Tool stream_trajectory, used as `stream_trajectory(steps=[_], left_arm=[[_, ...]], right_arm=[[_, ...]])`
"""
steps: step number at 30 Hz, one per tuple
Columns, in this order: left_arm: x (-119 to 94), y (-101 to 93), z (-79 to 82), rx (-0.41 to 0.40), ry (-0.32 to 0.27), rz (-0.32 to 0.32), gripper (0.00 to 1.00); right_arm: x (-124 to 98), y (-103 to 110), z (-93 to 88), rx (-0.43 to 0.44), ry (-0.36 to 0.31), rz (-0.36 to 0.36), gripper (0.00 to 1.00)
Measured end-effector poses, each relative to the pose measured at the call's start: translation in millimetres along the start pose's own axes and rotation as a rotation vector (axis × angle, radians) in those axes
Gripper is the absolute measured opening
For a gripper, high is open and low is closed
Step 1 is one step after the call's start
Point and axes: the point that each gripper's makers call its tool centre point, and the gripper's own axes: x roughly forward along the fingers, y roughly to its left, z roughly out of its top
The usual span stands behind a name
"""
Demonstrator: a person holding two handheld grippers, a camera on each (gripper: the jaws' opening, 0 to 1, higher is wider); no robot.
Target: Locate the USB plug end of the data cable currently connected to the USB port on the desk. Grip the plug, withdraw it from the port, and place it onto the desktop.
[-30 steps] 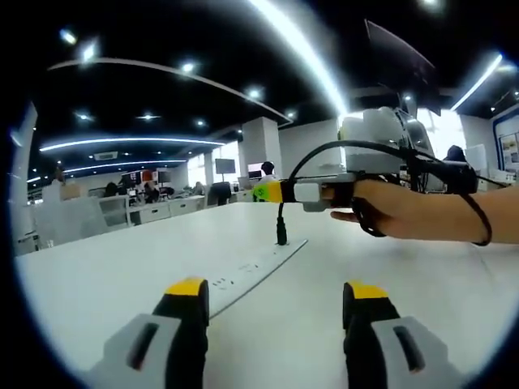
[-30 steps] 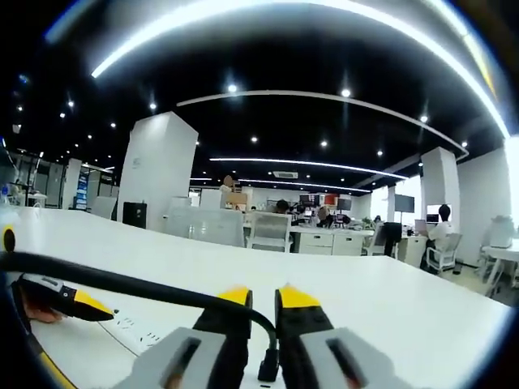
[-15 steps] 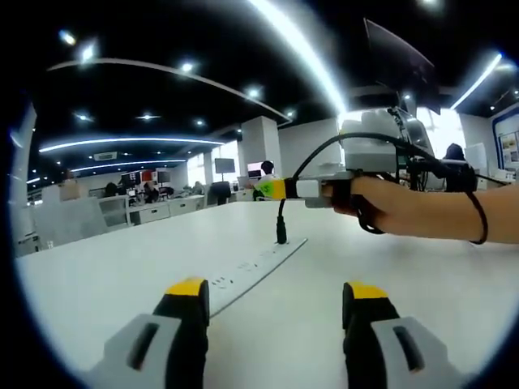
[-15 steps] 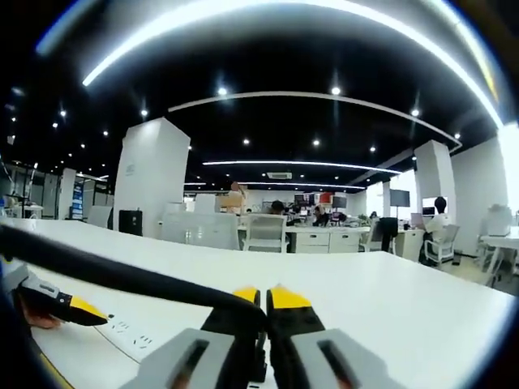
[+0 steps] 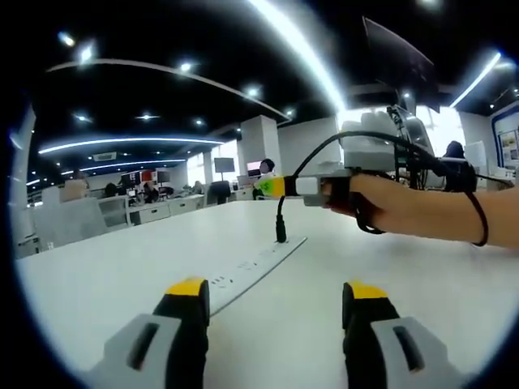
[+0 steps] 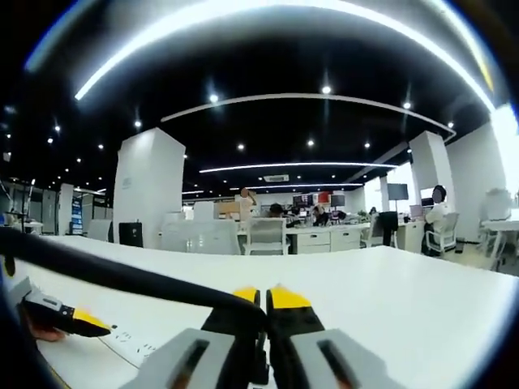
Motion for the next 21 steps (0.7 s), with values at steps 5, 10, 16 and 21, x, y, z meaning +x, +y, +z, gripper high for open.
stream_trajectory(steps=[5,10,16,21], left_arm=[[0.0,-0.1,-0.3,0.003,0.003,-0.001,0.66],[-0.1,0.2,-0.7,0.006,0.005,-0.001,0.66],[-0.5,0.1,-0.9,0.009,0.006,-0.001,0.66],[-0.8,0.2,-0.8,0.009,0.006,-0.002,0.66]], right_arm=[[2.7,-6.9,0.7,0.077,-0.014,-0.024,0.05],[4.8,-12.2,1.1,0.171,-0.034,-0.053,0.05],[3.5,-10.2,1.9,0.119,-0.028,-0.077,0.05],[3.3,-12.4,1.8,0.17,-0.011,-0.089,0.05]])
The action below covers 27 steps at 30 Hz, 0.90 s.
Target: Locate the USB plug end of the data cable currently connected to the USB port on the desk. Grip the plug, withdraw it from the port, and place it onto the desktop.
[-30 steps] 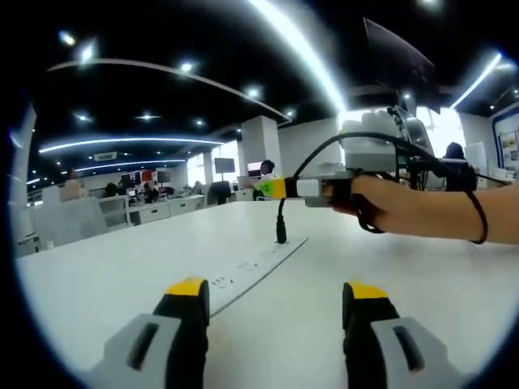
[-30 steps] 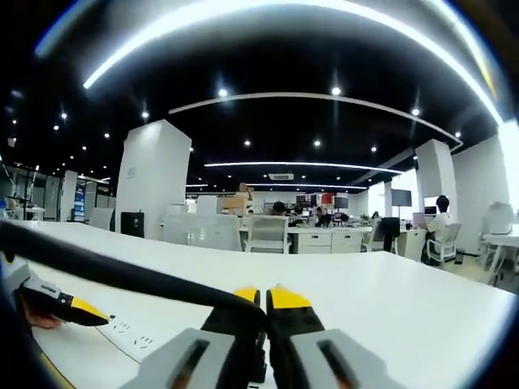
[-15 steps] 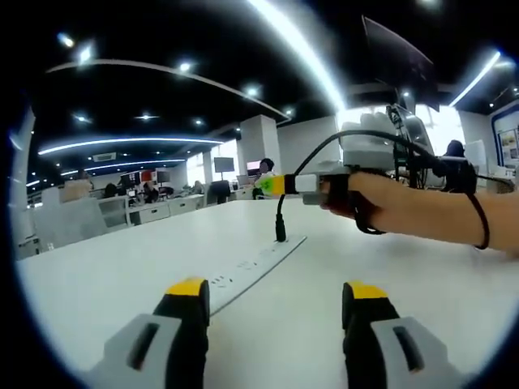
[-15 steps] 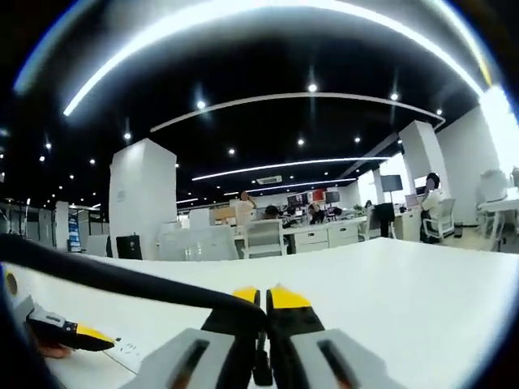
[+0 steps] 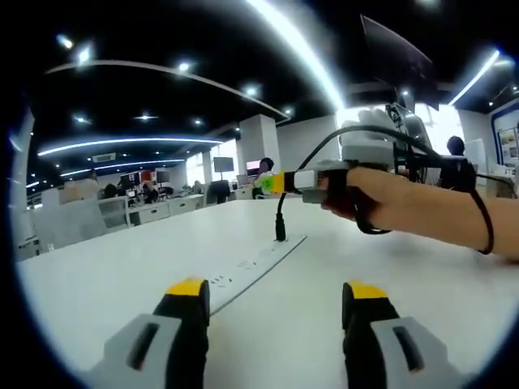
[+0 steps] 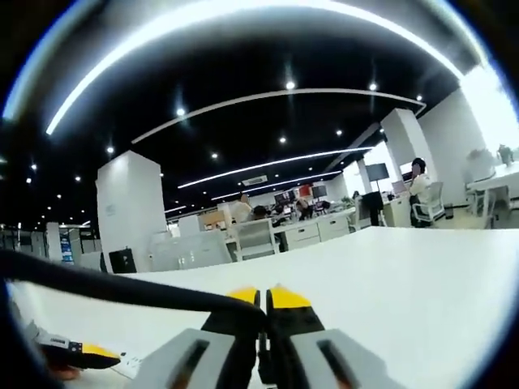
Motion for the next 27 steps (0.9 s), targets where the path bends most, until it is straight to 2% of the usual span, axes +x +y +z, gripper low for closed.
stream_trajectory(steps=[10,18,23,24,27], left_arm=[[0.0,0.0,0.2,0.0,0.0,-0.001,0.66],[0.5,-0.1,0.3,0.001,-0.001,0.0,0.66],[0.9,-0.1,0.3,0.001,-0.001,0.0,0.66],[0.9,-0.1,0.3,0.001,-0.001,0.0,0.66],[1.0,-0.1,0.4,0.001,-0.001,0.0,0.66]], right_arm=[[0.4,-1.1,0.5,0.089,0.018,-0.005,0.05],[1.6,1.7,1.6,0.047,0.025,-0.007,0.05],[2.1,3.4,1.4,-0.017,0.039,-0.007,0.05],[-1.3,10.5,-2.3,-0.017,0.041,-0.005,0.05],[-2.4,7.4,-2.5,0.017,0.044,0.0,0.05]])
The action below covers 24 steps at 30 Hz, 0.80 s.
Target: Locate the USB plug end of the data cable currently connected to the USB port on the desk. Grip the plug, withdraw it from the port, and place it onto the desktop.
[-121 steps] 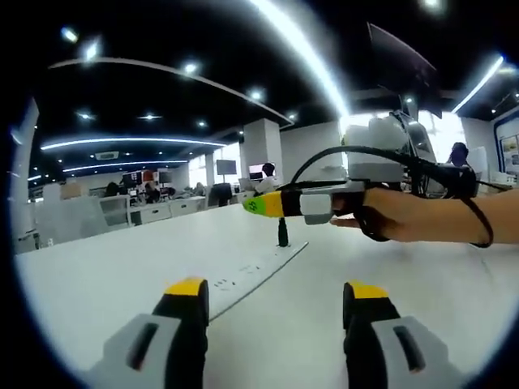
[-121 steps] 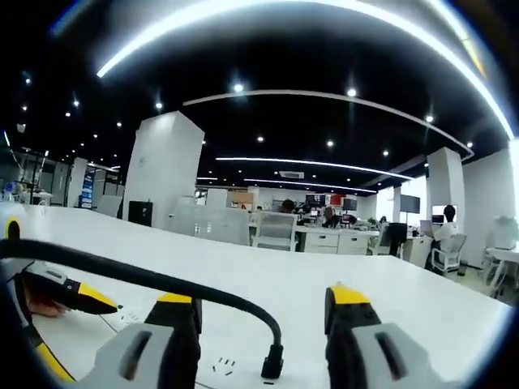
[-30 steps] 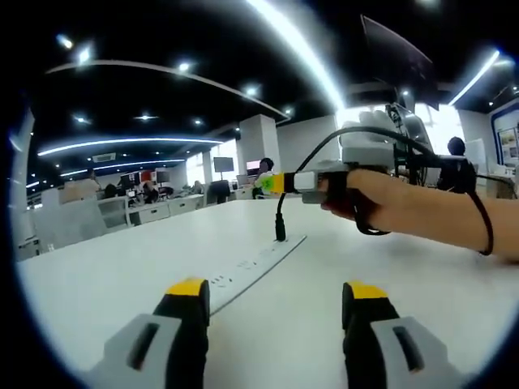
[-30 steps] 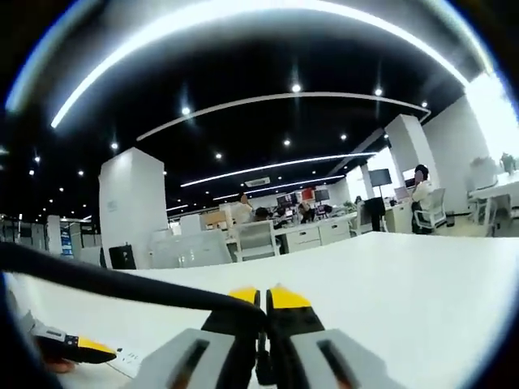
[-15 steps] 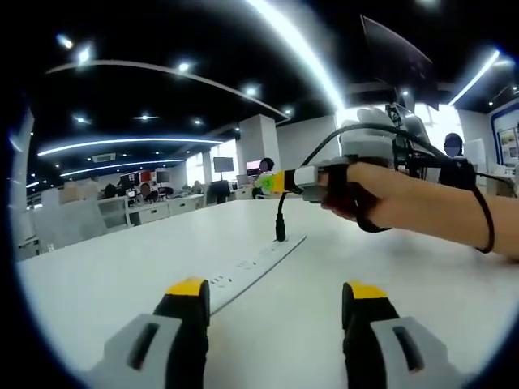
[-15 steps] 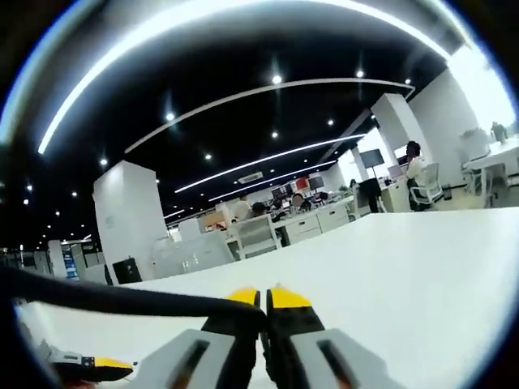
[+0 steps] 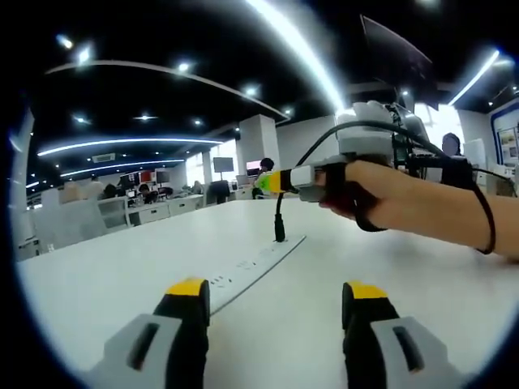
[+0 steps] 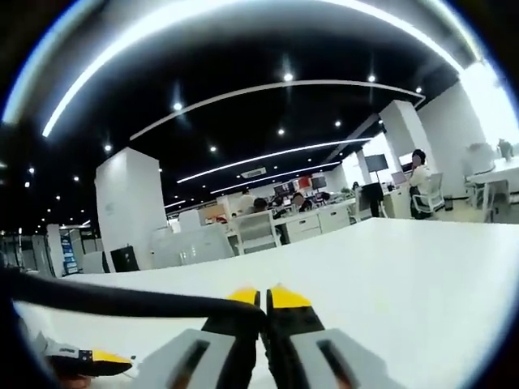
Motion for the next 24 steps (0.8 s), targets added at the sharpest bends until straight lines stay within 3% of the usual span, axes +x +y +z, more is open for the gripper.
stream_trajectory(steps=[9,11,18,24], left_arm=[[0.8,0.5,0.0,-0.002,0.001,-0.001,0.66],[1.1,0.6,0.1,-0.002,0.0,-0.002,0.66],[2.3,0.9,1.3,0.001,-0.005,-0.002,0.66],[3.3,1.0,1.2,0.003,-0.004,-0.004,0.66]], right_arm=[[-4.9,-17.7,0.3,0.153,-0.014,-0.004,0.05],[-5.0,-16.1,0.3,0.144,-0.013,-0.005,0.05],[-4.4,-1.3,-1.5,-0.054,0.014,-0.008,0.05],[4.0,-0.6,0.4,0.065,0.017,0.013,0.04]])
